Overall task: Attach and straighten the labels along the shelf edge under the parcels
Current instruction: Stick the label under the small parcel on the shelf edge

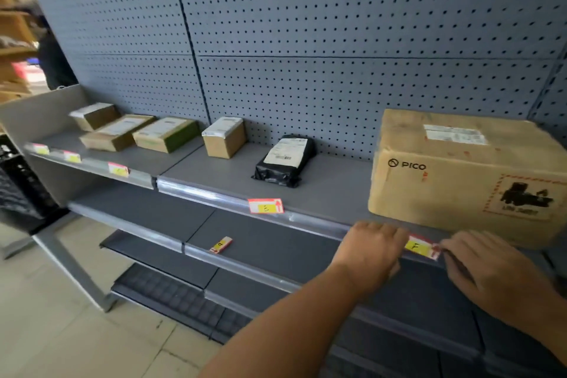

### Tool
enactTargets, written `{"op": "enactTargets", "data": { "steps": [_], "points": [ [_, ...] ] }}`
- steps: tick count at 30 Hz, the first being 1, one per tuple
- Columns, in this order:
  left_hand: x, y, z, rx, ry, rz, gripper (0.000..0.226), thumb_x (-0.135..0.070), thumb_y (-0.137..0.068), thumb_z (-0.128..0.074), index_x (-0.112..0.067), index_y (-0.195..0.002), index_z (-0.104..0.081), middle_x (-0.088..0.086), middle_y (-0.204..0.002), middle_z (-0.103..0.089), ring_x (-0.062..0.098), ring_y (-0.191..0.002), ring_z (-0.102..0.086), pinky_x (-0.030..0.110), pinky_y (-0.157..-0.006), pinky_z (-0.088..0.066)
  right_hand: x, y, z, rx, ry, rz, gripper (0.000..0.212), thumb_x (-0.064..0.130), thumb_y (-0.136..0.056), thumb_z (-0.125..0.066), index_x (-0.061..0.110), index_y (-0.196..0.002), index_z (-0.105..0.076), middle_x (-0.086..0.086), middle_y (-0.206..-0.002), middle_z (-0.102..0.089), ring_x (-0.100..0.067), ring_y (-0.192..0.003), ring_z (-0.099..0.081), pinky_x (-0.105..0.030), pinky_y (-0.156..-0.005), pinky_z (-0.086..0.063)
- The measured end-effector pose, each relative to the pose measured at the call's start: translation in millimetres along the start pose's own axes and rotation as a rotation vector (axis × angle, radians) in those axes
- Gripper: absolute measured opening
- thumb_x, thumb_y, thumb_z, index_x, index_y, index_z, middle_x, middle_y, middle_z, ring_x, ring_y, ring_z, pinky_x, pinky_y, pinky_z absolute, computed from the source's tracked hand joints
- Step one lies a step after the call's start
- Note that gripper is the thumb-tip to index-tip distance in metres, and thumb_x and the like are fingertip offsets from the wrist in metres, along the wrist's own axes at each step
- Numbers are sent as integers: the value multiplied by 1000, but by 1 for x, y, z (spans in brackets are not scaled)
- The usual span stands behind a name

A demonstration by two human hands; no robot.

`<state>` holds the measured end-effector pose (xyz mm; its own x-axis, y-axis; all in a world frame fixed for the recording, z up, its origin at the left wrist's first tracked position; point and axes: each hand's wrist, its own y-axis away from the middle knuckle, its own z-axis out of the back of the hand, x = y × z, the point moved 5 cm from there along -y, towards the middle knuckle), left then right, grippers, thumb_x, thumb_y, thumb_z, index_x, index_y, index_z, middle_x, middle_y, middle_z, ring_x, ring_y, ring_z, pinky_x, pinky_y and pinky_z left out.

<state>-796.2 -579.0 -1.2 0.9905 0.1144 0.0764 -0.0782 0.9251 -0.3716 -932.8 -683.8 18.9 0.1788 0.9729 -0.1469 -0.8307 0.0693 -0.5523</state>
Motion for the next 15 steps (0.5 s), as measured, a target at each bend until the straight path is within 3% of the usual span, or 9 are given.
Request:
{"op": "enactTargets", "data": {
  "steps": [5, 7, 11, 15],
  "points": [
    [116, 120, 8, 35, -28, 167, 11, -26, -74, -56, -19, -82, -57, 1, -77, -61, 23, -69, -60, 32, -61, -43, 145, -73, -76, 0, -36, 206, 12, 16, -92, -57, 11, -93, -67, -4, -80, -57, -26, -71, -56, -40, -65, -51],
    [161, 169, 16, 57, -53, 247, 16, -28, -79, -43, -20, -78, -56, 0, -74, -59, 22, -66, -58, 31, -60, -43, 202, -100, -109, 70, -57, 252, 6, 18, -91, -59, 15, -93, -64, -1, -80, -52, -25, -71, -52, -40, -65, -48],
    [239, 252, 23, 107, -117, 439, 22, -30, -87, -44, -18, -89, -61, 4, -86, -64, 27, -77, -62, 40, -71, -51, 292, -143, -158, 260, -123, 188, 17, 27, -80, -69, 21, -93, -60, 3, -83, -54, -19, -74, -53, -34, -68, -49],
    [291, 304, 22, 151, -139, 588, 40, -40, -91, -33, -24, -110, -64, -3, -97, -66, 21, -91, -64, 37, -80, -50, 353, -178, -188, 366, -156, 208, 22, 29, -74, -74, 21, -89, -60, 3, -79, -55, -16, -69, -53, -32, -62, -49]
  ]
}}
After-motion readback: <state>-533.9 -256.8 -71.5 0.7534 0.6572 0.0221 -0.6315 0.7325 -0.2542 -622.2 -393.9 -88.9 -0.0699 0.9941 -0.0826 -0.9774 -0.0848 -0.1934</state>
